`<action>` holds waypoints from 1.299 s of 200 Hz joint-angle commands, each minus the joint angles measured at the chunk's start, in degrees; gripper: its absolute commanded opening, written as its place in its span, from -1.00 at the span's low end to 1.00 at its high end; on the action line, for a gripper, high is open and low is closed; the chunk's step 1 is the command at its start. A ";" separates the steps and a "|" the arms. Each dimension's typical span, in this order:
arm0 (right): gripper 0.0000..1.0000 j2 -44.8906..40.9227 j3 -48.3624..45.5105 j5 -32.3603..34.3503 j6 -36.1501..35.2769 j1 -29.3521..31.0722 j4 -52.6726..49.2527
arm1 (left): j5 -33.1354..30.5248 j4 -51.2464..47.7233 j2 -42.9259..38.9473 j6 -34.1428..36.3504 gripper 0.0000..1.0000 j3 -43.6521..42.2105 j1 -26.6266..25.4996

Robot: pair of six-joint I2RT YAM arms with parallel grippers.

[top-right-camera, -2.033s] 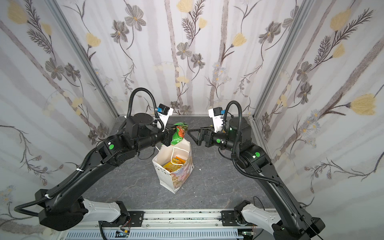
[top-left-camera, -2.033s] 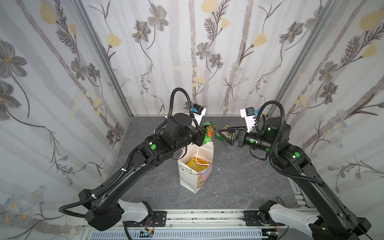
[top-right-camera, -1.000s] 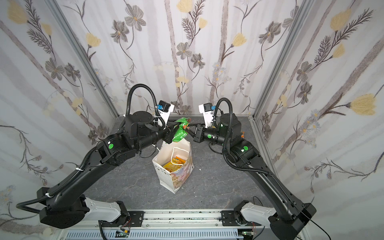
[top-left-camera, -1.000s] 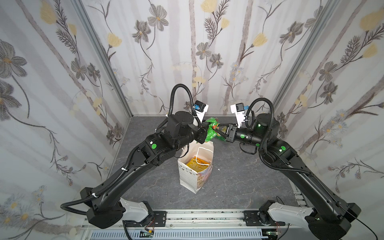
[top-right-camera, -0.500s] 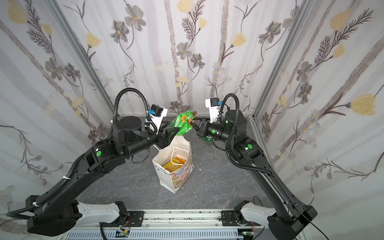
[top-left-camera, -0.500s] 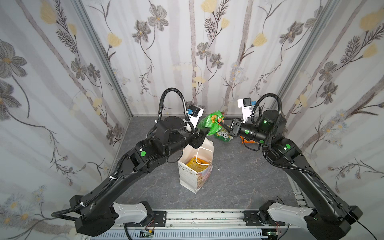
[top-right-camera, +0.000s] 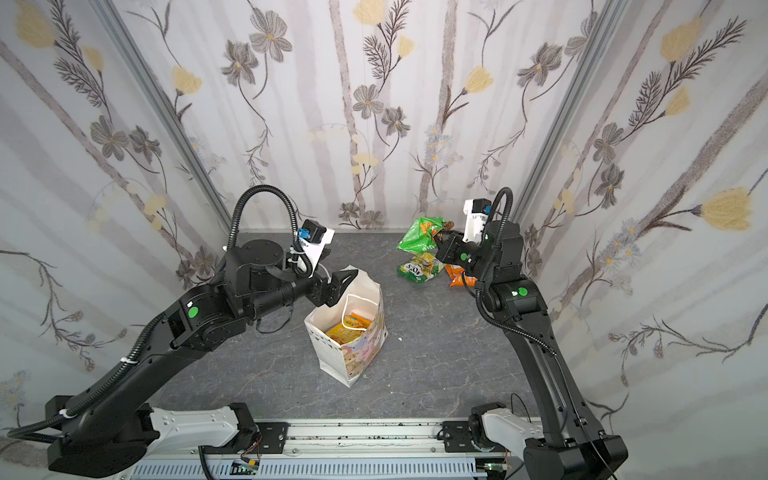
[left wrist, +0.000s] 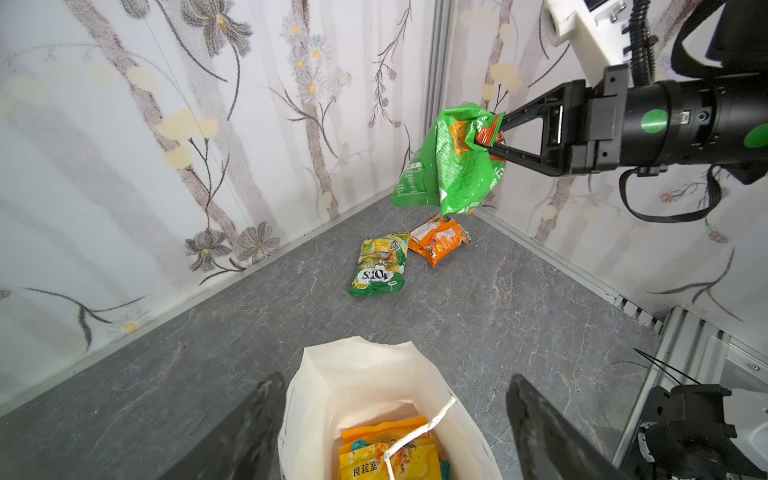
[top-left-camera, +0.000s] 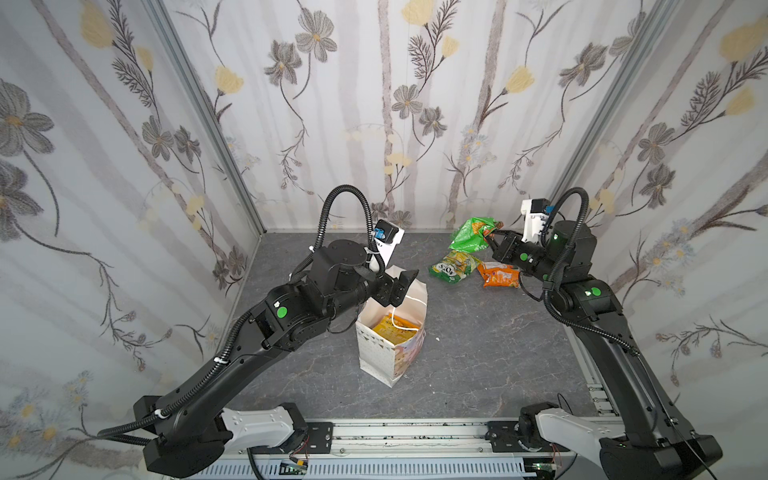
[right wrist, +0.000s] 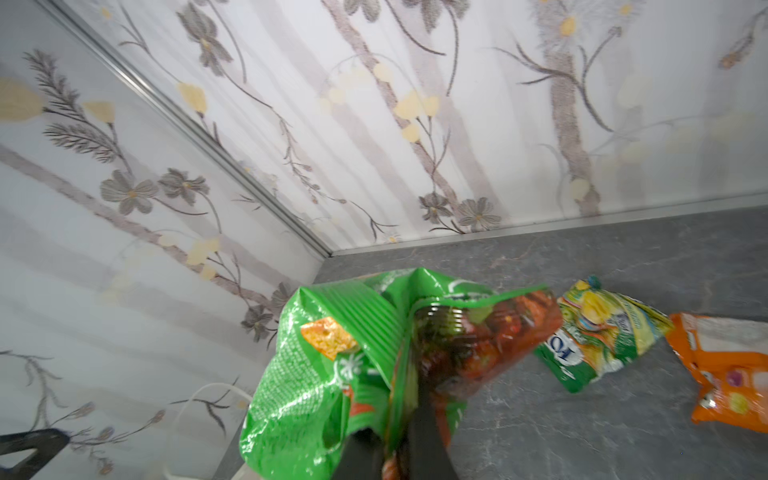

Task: Take the snacks out of the paper bag
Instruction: 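Carry the green packet off with the right gripper while the left gripper draws back, then lower the green packet onto the table and open the right gripper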

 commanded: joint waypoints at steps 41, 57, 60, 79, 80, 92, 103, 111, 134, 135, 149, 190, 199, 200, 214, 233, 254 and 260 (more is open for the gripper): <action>-1.00 2.95 -6.28 12.64 -7.24 -6.56 -6.80 | -1.18 -1.19 0.01 2.22 0.90 -0.34 -0.03; -1.00 4.53 -6.95 16.86 -9.08 -6.92 -8.73 | -1.53 -1.65 0.09 2.39 0.90 -0.39 -0.08; -1.00 4.86 -7.00 17.72 -9.41 -6.93 -9.04 | -1.62 -1.74 0.09 2.45 0.90 -0.43 -0.02; -1.00 7.21 -6.71 22.29 -10.32 -7.05 -12.03 | -1.98 -2.08 0.18 2.42 0.90 -0.64 0.01; -1.00 7.33 -6.73 22.43 -10.38 -7.02 -12.15 | -1.98 -2.10 0.18 2.40 0.90 -0.67 -0.09; -1.00 8.66 -6.89 24.93 -10.96 -7.18 -12.89 | -2.07 -2.11 0.18 2.53 0.91 -0.70 -0.02; -1.00 9.92 -6.91 28.68 -11.58 -7.39 -13.88 | -2.14 -2.07 0.27 2.64 0.91 -0.70 -0.03; -1.00 11.24 -6.68 32.12 -12.49 -7.66 -14.98 | -2.20 -2.17 0.36 2.80 0.91 -0.67 -0.03; -1.00 14.43 -5.91 39.02 -15.54 -9.35 -18.01 | -2.47 -2.34 0.38 3.29 0.91 -0.86 -0.02; -1.00 14.59 -5.89 39.19 -15.63 -9.44 -18.04 | -2.49 -2.27 0.36 3.32 0.91 -0.87 -0.01; -1.00 15.99 -5.64 40.71 -16.32 -10.37 -18.88 | -2.64 -2.55 0.52 3.69 0.91 -0.87 0.01; -1.00 25.08 -2.19 43.27 -17.65 -10.40 -23.15 | -2.47 -3.16 1.73 4.65 0.91 -0.17 -0.02; -1.00 26.97 -1.59 43.34 -17.87 -10.25 -23.90 | -2.58 -3.18 1.84 4.84 0.91 -0.17 -0.01; -1.00 27.19 -1.54 43.46 -17.85 -10.24 -23.93 | -2.59 -3.22 1.84 4.84 0.91 -0.17 -0.01; -1.00 29.28 -1.51 44.33 -18.13 -10.19 -24.19 | -2.47 -3.26 2.00 4.93 0.92 -0.17 -0.03; -1.00 31.87 -1.55 45.33 -18.25 -10.15 -24.74 | -2.17 -3.25 2.02 4.95 0.92 -0.17 -0.05; -0.89 33.72 -1.41 44.17 -18.49 -9.97 -24.14 | -2.16 -3.21 2.10 4.87 0.92 -0.17 -0.02; -0.85 34.19 -1.38 43.35 -18.57 -9.90 -23.88 | -2.29 -3.18 2.11 4.91 0.92 -0.24 -0.03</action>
